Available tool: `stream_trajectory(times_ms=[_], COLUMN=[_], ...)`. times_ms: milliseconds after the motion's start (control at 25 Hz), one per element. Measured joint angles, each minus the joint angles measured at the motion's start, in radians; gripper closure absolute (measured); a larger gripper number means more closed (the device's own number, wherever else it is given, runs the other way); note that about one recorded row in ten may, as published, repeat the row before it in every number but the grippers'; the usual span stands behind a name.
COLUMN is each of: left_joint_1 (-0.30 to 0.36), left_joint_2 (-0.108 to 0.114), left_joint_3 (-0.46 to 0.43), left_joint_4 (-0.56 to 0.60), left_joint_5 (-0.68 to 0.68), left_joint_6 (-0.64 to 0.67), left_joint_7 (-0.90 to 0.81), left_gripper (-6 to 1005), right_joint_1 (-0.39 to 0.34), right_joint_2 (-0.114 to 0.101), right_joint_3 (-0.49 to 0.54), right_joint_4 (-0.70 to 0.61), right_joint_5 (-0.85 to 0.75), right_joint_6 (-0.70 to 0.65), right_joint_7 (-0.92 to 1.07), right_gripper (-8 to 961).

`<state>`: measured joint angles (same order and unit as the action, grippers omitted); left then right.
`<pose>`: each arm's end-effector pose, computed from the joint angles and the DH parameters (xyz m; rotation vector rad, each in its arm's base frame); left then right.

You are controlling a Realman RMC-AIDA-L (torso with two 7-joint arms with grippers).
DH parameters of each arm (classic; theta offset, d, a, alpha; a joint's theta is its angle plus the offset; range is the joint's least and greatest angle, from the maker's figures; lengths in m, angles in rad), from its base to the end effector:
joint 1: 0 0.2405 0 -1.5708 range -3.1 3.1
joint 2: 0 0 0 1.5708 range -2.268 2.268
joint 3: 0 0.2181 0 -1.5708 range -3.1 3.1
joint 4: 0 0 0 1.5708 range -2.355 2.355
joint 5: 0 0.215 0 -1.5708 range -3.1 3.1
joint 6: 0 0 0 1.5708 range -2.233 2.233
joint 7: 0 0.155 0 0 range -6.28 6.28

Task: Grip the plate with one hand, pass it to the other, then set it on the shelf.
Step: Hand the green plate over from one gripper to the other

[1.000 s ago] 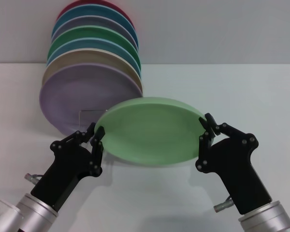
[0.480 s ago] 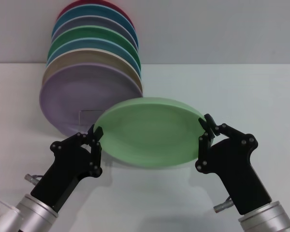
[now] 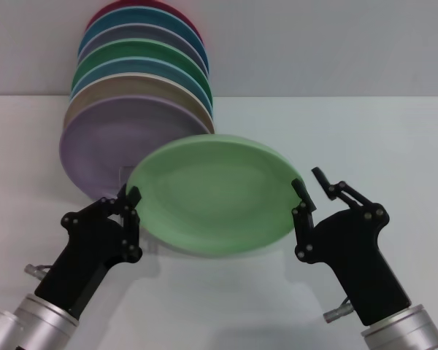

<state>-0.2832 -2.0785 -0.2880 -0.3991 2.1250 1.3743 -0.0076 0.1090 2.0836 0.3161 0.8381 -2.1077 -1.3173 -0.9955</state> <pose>-0.2400 0.2489 -0.0698 -1.8775 -0.4070 -0.9201 0.1734 0.2173 -0.0857 -1.6973 -0.1158 0.5044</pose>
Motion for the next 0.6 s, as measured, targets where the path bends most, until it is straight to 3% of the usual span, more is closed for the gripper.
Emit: stream_trajectory(times_ms=[200, 360, 600], left_joint_1=[0.023, 0.041, 0.087], left_joint_2=[0.001, 0.005, 0.009], left_joint_3=[-0.025, -0.038, -0.083], left_joint_4=[-0.006, -0.006, 0.014], left_joint_5=[-0.001, -0.001, -0.001], left_joint_6=[0.02, 0.065, 0.244], left_joint_7=[0.0, 0.0, 0.0], left_gripper=[965, 966, 966], right_joint_1=[-0.012, -0.015, -0.004], right_joint_2=[-0.001, -0.004, -0.006], right_joint_3=[-0.025, -0.064, -0.13], right_joint_4=[0.009, 0.016, 0.008], right_joint_5=[0.0, 0.0, 0.0], right_joint_6=[-0.085, -0.146, -0.156], right_joint_7=[0.006, 0.008, 0.008], right_gripper=[820, 619, 619])
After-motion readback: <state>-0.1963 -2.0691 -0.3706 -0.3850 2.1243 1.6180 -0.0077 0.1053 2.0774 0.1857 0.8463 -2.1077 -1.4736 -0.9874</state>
